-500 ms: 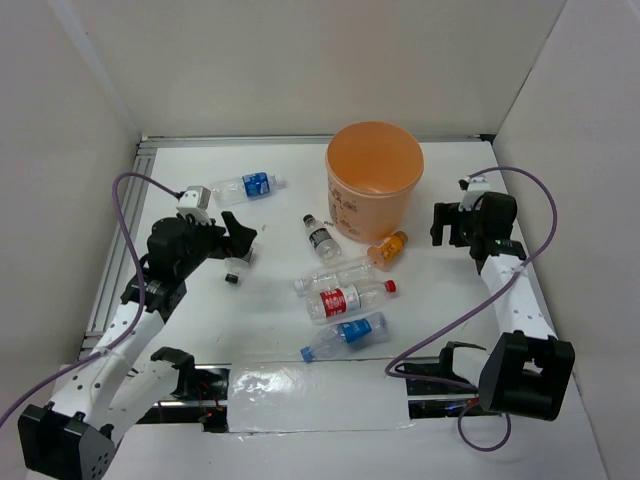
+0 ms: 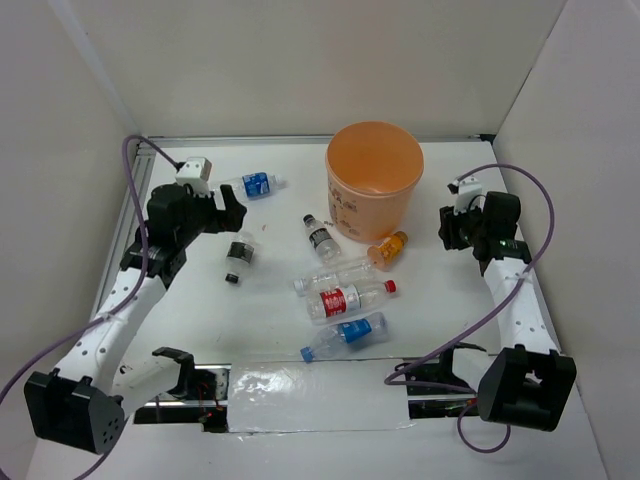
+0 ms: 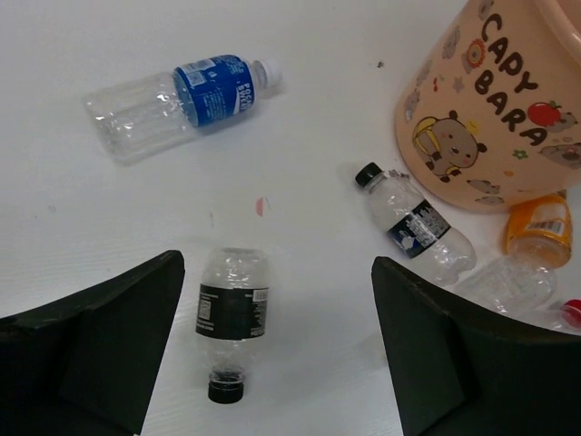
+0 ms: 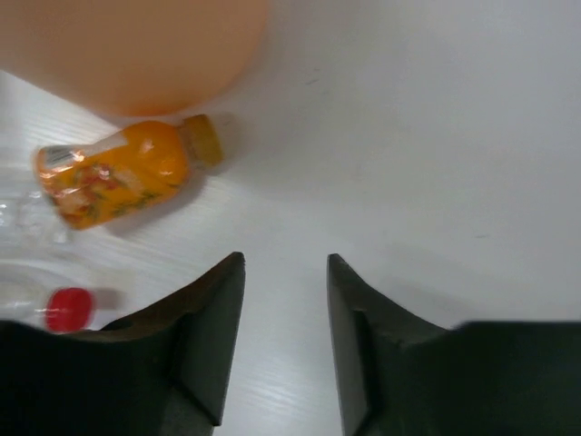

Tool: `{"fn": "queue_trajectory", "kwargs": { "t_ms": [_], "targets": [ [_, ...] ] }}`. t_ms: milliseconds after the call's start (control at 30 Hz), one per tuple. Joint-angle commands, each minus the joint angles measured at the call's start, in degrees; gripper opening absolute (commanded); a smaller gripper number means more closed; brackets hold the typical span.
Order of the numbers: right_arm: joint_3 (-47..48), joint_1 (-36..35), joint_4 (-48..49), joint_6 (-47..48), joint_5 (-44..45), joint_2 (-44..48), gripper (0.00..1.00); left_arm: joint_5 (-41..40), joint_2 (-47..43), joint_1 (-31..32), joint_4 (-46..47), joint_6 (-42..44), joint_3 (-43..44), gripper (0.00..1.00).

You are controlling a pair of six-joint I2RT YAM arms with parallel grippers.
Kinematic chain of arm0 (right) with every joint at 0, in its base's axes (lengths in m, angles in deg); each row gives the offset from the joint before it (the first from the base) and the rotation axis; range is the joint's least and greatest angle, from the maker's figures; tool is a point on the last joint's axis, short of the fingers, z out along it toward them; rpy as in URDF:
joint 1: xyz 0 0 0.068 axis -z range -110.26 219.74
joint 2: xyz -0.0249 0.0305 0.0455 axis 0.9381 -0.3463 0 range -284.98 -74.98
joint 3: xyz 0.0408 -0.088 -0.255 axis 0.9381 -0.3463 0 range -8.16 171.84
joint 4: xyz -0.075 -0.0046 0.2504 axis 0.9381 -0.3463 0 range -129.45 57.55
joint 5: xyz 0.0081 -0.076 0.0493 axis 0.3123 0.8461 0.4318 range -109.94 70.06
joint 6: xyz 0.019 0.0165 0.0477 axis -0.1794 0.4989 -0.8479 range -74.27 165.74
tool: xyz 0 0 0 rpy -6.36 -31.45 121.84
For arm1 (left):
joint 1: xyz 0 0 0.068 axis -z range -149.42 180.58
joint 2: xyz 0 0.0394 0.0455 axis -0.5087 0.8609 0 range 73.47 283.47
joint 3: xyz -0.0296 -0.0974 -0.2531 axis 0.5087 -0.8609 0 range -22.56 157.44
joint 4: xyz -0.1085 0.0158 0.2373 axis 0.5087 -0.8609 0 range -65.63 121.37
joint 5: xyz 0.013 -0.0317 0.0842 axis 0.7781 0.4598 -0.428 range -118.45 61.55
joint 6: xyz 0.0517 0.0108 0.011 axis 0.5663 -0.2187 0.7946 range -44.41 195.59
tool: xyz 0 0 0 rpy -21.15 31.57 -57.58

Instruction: Put the plastic bottles in the bin

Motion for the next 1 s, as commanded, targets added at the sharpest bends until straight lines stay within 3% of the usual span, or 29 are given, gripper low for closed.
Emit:
{"fn": "queue_trajectory", "kwargs": {
  "t_ms": [0, 33, 67, 133, 167, 233, 267, 400, 533, 767, 967],
  "targets": [
    [-0.50, 0.27, -2.77, 2.99, -6.63, 3.21, 0.44, -2.16, 3.11, -1.20, 0.31, 5.11, 5.12, 0.96],
    [-1.20, 0.27, -2.77, 2.99, -7.42, 4.00, 0.37, -2.69, 5.56, -1.81, 0.31, 5.91, 5.83, 0.92],
    [-1.21, 0.27, -2.77, 3.60, -8.73, 4.01, 0.39, -2.70, 6.89, -1.82, 0.31, 5.92, 6.62, 0.90],
    [-1.83, 0.27, -2.77, 3.61, -10.31, 4.01, 0.60, -3.57, 9.79, -2.43, 1.18, 8.19, 8.64, 0.80],
    [-1.83, 0.27, -2.77, 3.61, -10.85, 4.01, 0.81, -3.57, 13.02, -2.43, 1.80, 8.90, 9.26, 0.80],
    [-1.83, 0.27, -3.47, 4.83, -11.38, 4.01, 0.92, -2.53, 16.99, -3.05, 2.33, 11.78, 12.41, 0.83],
    [-1.83, 0.27, -4.00, 4.84, -12.08, 3.40, 0.95, -1.82, 21.45, -3.05, 2.33, 13.46, 13.73, 0.92],
    [-2.35, 0.27, -5.14, 5.98, -12.08, 2.87, 0.98, 6.77, 31.39, -3.05, 0.66, 29.77, 20.94, 0.97],
    [-2.35, -0.26, -6.28, 7.03, -12.08, 1.82, 0.99, 9.34, 36.60, -3.05, 2.07, 39.90, 23.41, 0.98],
    [-2.35, -0.26, -8.74, 7.56, -11.47, -2.31, 0.99, 5.04, 49.96, -3.05, 3.29, 49.94, 33.33, 1.00],
    [2.73, 0.35, -10.50, 8.61, -10.33, -7.93, 0.99, 3.46, 61.56, -3.05, 2.07, 52.93, 40.72, 1.00]
  ]
}}
